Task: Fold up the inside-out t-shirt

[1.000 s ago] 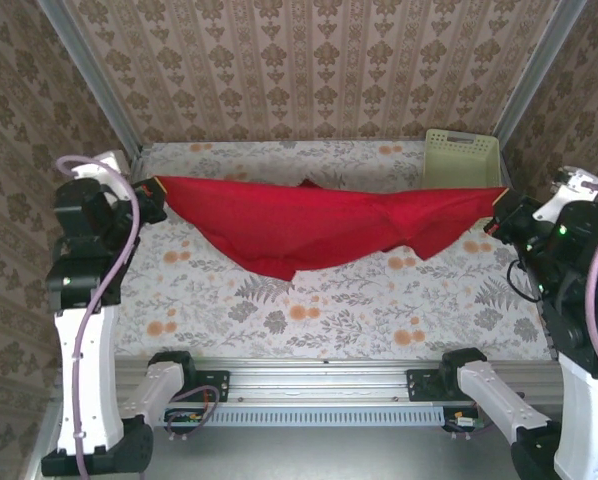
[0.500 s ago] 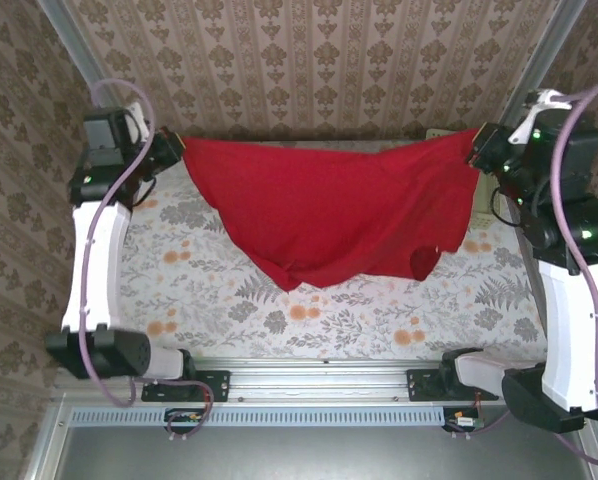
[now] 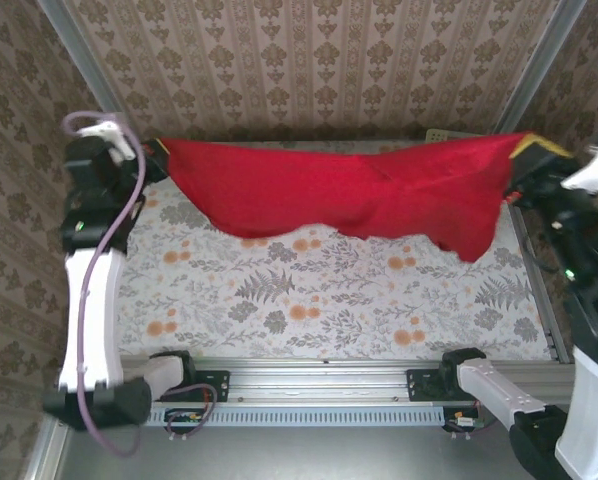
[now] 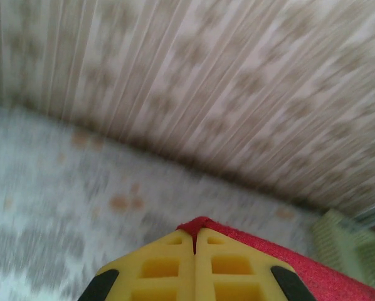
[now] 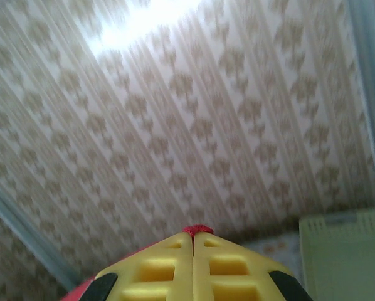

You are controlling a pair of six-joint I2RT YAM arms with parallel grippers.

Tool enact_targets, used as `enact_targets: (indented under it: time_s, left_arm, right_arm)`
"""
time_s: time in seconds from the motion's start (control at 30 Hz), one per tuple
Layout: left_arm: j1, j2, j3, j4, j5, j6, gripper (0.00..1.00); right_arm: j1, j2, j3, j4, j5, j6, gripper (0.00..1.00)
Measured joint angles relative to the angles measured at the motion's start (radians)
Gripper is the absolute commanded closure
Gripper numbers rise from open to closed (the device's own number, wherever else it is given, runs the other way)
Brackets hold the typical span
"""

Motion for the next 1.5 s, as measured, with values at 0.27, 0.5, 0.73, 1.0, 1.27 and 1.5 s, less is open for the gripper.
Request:
enact_targets:
  time_s: [0.27, 0.5, 0.73, 1.0, 1.27, 1.5]
  left_arm:
    - [0.036, 0.111, -0.165, -0.151, 0.026, -0.034, 1.0]
    - [0.038, -0.352, -0.21, -0.109, 0.02, -0.032, 1.0]
    - [0.04, -0.668, -0.267, -0.149, -0.054, -0.026, 1.0]
    - [0.039, -0.348, -0.243, -0.137, -0.021, -0.026, 1.0]
    - [0.036, 0.242, -0.121, -0.041, -0.018, -0.07, 1.0]
    - [0.051, 0.51, 0.324, -0.023, 0.024, -0.095, 1.0]
  right_arm:
    - [0.0, 0.08, -0.333, -0.046, -0.068, 0.032, 1.0]
    - [0.0, -0.111, -0.36, -0.074, -0.071, -0.006, 1.0]
    - [0.0, -0.269, -0.264, -0.145, -0.135, -0.026, 1.0]
    - [0.0, -0.14, -0.29, -0.107, -0.139, -0.019, 1.0]
    - [-0.002, 0.294, -0.344, 0.152, -0.139, -0.014, 1.0]
    - [-0.033, 0.553, -0.164, 0.332, -0.148, -0.013, 1.0]
